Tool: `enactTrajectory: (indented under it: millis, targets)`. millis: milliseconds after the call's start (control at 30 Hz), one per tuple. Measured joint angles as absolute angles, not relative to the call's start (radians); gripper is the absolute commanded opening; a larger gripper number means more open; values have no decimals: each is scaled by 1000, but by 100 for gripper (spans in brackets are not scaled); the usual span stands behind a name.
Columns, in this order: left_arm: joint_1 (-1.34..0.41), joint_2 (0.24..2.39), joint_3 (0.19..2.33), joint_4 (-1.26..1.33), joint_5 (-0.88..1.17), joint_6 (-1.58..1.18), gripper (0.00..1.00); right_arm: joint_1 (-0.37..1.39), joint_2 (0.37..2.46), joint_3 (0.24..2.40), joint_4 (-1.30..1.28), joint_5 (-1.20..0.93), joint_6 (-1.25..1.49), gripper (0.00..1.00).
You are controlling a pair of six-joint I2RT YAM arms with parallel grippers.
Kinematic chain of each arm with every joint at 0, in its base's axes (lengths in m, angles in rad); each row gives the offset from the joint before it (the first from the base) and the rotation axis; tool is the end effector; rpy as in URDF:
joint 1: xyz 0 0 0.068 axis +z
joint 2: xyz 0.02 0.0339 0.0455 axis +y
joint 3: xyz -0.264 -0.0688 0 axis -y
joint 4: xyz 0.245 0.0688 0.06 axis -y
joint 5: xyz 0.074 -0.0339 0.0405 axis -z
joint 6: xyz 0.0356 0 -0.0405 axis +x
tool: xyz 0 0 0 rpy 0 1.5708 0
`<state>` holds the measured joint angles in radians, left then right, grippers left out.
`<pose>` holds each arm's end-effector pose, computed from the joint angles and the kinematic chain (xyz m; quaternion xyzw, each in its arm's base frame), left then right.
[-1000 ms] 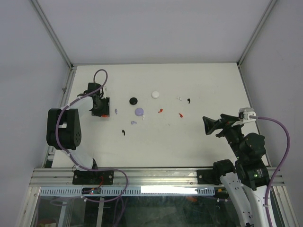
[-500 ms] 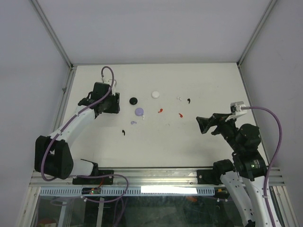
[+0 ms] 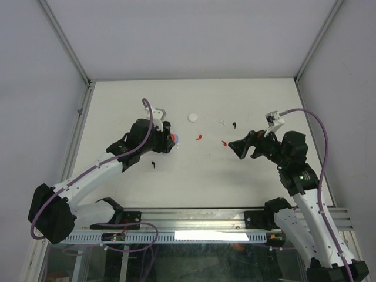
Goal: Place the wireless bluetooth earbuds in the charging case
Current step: Pick up the charging case at the center of the board.
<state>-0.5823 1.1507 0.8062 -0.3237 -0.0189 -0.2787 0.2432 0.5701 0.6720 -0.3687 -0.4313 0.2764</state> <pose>0.2085 -0.1365 0.2604 0.1320 0.8901 -0.1743 0.3999 0.1303 0.0477 0.3126 -0.1169 0.7785 0.3166 0.5291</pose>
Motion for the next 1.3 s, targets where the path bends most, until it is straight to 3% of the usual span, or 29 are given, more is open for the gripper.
enactTrajectory:
  millis: [367, 700, 967, 1300]
  targets:
    - [-809, 1182, 754, -50, -157, -253, 33, 342, 826, 707, -243, -539, 357, 96]
    - [-926, 1280, 750, 127, -209, -213, 34, 512, 987, 748, -146, -455, 463, 78]
    - [-964, 1297, 749, 170, -219, -176, 34, 598, 1090, 792, -98, -385, 490, 57]
    - [-976, 1298, 738, 194, -217, -168, 34, 620, 1121, 792, -73, -330, 507, 49]
